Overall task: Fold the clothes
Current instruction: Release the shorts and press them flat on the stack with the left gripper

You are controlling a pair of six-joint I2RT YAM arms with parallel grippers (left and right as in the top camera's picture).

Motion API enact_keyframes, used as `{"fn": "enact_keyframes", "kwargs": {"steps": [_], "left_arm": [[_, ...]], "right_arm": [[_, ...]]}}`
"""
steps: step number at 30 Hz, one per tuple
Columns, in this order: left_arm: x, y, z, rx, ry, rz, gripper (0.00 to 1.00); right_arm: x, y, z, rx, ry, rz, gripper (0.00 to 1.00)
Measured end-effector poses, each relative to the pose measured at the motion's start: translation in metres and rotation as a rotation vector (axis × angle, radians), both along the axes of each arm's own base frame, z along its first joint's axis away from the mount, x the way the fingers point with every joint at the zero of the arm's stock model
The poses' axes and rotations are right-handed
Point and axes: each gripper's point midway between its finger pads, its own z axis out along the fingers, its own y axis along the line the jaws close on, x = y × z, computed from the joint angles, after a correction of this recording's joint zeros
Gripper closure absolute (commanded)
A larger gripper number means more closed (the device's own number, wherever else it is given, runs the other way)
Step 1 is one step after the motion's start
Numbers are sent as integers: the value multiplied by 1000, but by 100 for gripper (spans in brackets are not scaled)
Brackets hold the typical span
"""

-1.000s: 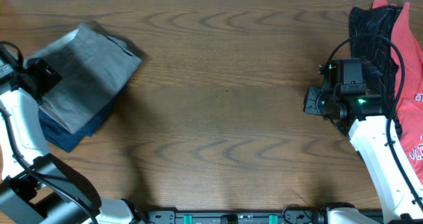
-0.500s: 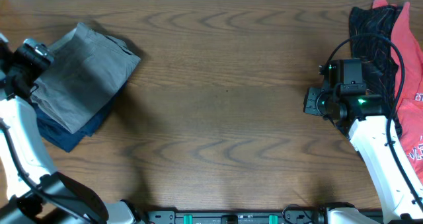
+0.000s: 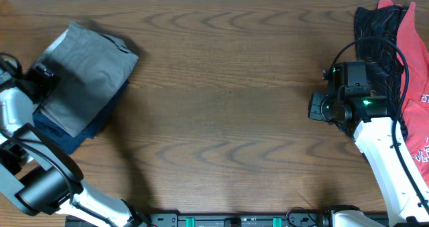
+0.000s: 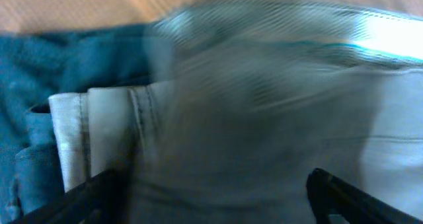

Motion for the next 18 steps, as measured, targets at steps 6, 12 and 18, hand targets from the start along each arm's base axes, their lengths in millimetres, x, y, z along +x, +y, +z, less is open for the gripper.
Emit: {"fn": "enact_keyframes", "kwargs": {"steps": [6, 12, 18], "left_arm": [[-7, 5, -9, -38, 11, 36, 0], [2, -4, 14, -53, -68, -4, 2], [-3, -3, 113, 114, -233, -4, 2]], "right_arm": [[-3, 1, -1, 1, 12, 8, 34], [-4, 1, -2, 3, 19, 14, 20], [-8, 1, -3, 1, 35, 15, 2]]}}
